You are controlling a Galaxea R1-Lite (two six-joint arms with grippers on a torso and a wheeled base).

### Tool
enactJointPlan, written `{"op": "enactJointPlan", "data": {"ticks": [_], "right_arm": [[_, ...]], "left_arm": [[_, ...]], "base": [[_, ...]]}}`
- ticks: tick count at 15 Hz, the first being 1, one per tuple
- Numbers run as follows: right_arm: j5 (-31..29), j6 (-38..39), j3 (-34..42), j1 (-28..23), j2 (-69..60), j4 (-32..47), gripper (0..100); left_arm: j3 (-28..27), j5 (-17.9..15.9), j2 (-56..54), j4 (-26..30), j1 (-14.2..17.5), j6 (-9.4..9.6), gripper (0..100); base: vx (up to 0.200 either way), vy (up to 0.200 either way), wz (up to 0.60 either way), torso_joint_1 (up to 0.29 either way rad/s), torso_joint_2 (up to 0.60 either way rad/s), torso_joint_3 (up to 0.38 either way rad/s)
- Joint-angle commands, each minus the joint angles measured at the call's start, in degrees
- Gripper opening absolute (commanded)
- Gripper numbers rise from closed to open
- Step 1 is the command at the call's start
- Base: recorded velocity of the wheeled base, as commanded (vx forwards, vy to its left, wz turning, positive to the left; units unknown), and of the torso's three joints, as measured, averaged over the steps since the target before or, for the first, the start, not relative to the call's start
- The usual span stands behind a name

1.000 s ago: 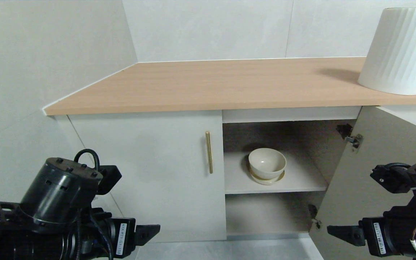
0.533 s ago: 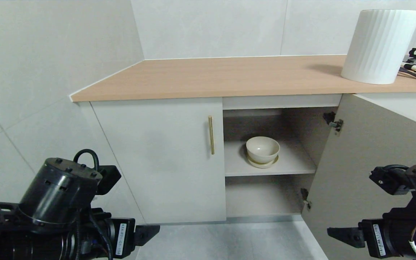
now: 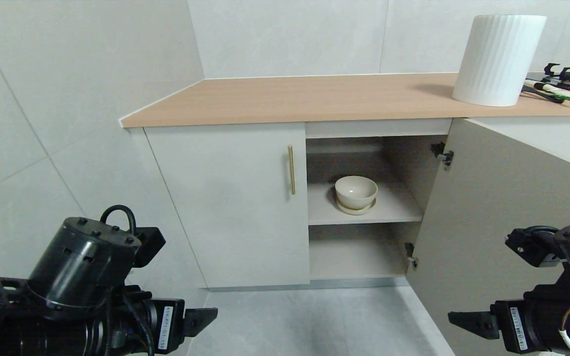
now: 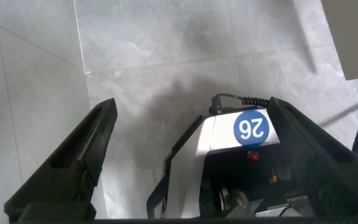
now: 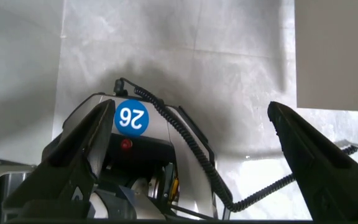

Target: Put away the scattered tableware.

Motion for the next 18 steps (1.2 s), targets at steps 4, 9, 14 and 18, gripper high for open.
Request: {"op": "enactJointPlan", "data": {"ticks": [4, 9, 14, 18], "right_arm": [[0.01, 0.01, 0.0, 0.05, 0.03, 0.0, 100], [-0.08, -0.26, 0.26, 0.05, -1.73, 0.44, 100], [0.01, -7.91, 3.43, 0.05, -7.97, 2.81, 100], [-0.43, -10.98, 2.72, -0.04, -10.87, 8.79, 100]], "left_arm": [[0.09, 0.15, 0.15, -0.1, -0.02, -0.04, 100], [0.09, 1.2, 0.15, -0.1, -0.02, 0.05, 100], [0.18, 1.2, 0.06, -0.1, -0.02, -0.04, 100], [0.18, 1.2, 0.15, -0.1, -0.02, 0.05, 100]], "base": [[0.0, 0.0, 0.0, 0.0, 0.0, 0.0], [0.0, -0.12, 0.0, 0.0, 0.0, 0.002], [0.0, -0.2, 0.0, 0.006, 0.0, 0.0], [0.0, -0.2, 0.0, 0.004, 0.0, 0.0]]}}
